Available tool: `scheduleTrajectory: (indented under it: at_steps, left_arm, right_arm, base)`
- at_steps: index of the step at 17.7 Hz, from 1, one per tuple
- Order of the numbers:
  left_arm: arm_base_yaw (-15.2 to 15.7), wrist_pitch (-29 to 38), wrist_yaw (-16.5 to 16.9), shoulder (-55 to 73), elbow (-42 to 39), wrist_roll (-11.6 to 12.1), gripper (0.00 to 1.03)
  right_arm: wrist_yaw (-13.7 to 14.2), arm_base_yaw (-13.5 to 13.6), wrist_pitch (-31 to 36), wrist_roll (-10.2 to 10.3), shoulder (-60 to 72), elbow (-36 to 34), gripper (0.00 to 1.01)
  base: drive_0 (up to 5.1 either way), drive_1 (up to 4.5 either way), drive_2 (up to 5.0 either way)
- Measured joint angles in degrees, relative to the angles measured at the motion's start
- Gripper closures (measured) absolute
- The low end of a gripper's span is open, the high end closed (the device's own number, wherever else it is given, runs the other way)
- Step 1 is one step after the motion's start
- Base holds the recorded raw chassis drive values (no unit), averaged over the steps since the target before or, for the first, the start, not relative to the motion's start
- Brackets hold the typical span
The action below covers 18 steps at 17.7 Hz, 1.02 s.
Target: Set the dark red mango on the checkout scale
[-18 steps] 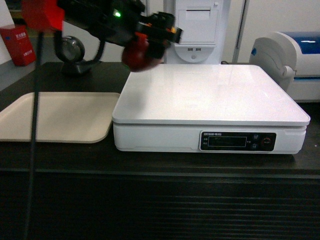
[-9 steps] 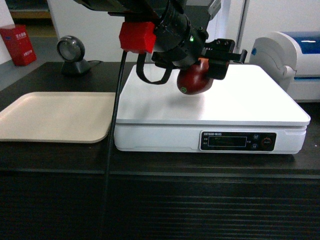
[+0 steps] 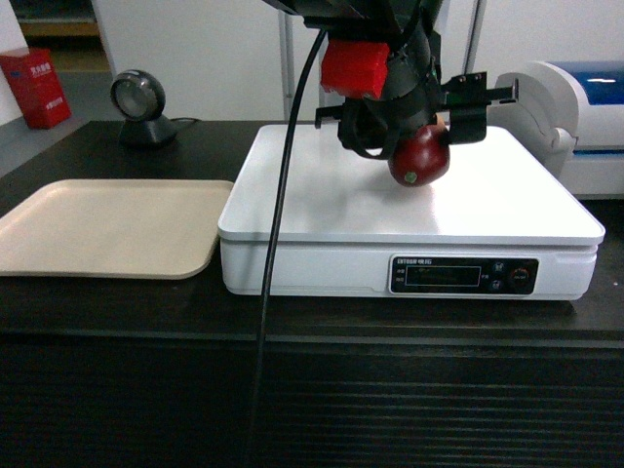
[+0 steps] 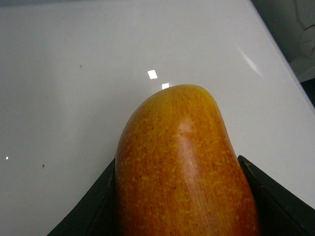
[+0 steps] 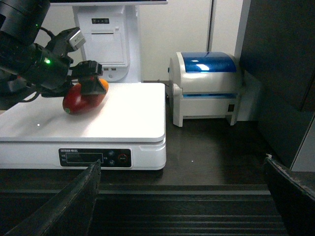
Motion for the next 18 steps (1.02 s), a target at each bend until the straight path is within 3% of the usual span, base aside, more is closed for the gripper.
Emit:
scheduleTrajectory:
  at_steps: [6, 7, 10, 12, 15, 18]
  left_arm:
    - [0.0, -4.6, -4.2, 3.2, 5.1, -3.1, 0.42]
    - [0.0, -4.6, -4.3, 3.4, 5.3, -3.1, 0.38]
    - [0.0, -4.9, -4.3, 3.8, 6.1, -3.1, 0.06]
    - [0.0, -3.4, -4.9, 3.8, 6.2, -2.8, 0.06]
    - [0.0, 3.6, -6.6, 1.9, 2.6, 1.1, 0.05]
    - [-0.6, 16.4, -5.4, -5.2, -5.7, 7.9, 0.05]
  right_arm:
    - [0.0, 0.0, 0.0, 0.0, 0.0, 0.0, 0.03]
    - [0.0, 0.0, 0.0, 0.0, 0.0, 0.0, 0.03]
    - [0.0, 0.0, 0.0, 0.0, 0.0, 0.0, 0.03]
    - [0.0, 0.0, 0.0, 0.0, 0.0, 0.0, 0.03]
    - [0.0, 0.0, 0.0, 0.0, 0.0, 0.0, 0.03]
    - [0.0, 0.0, 0.0, 0.0, 0.0, 0.0, 0.03]
  base:
    - [0.0, 0.0, 0.0]
    - [0.0, 0.0, 0.0]
    - [0.0, 0.0, 0.0]
    - [0.0, 0.0, 0.0]
    - [0.0, 0.0, 0.0]
    - [0.0, 0.0, 0.0]
